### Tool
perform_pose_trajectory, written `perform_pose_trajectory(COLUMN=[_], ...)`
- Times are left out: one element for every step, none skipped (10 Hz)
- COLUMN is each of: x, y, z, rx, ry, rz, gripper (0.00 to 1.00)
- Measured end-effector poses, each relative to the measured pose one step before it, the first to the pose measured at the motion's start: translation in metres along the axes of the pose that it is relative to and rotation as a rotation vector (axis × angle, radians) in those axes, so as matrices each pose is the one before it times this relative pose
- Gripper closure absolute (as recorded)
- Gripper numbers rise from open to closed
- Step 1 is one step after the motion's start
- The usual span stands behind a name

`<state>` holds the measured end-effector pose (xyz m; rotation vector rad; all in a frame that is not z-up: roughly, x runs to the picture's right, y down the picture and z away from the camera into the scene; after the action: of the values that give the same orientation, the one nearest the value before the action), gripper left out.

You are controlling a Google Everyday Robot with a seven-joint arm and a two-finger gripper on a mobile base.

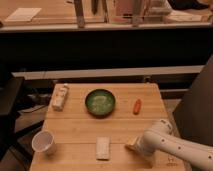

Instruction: Place the eraser in the ceramic cup

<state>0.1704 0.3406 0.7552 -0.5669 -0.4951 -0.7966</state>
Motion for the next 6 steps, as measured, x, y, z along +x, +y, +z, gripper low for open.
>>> perform_pose_trajectory(x=[0.00137, 0.00106, 0.0007, 0.00074, 0.0017, 0.00198], y=[-0.00126, -0.00331, -0.00272, 0.00122, 0.00078, 0.00087], z=[-0.00587, -0.01031, -0.01089, -0.00569, -0.0068, -0.00584], rx=[0.01227, 0.01514, 0.01289, 0.00532, 0.00521, -0.00147], ry=[-0.03958, -0.04071, -0.00783, 0.00308, 0.0131, 0.0171], rz=[0.00172, -0.00112, -0.00116, 0.0016, 0.00295, 0.00334], gripper=[0.2, 0.2, 0.2, 0.2, 0.2, 0.2])
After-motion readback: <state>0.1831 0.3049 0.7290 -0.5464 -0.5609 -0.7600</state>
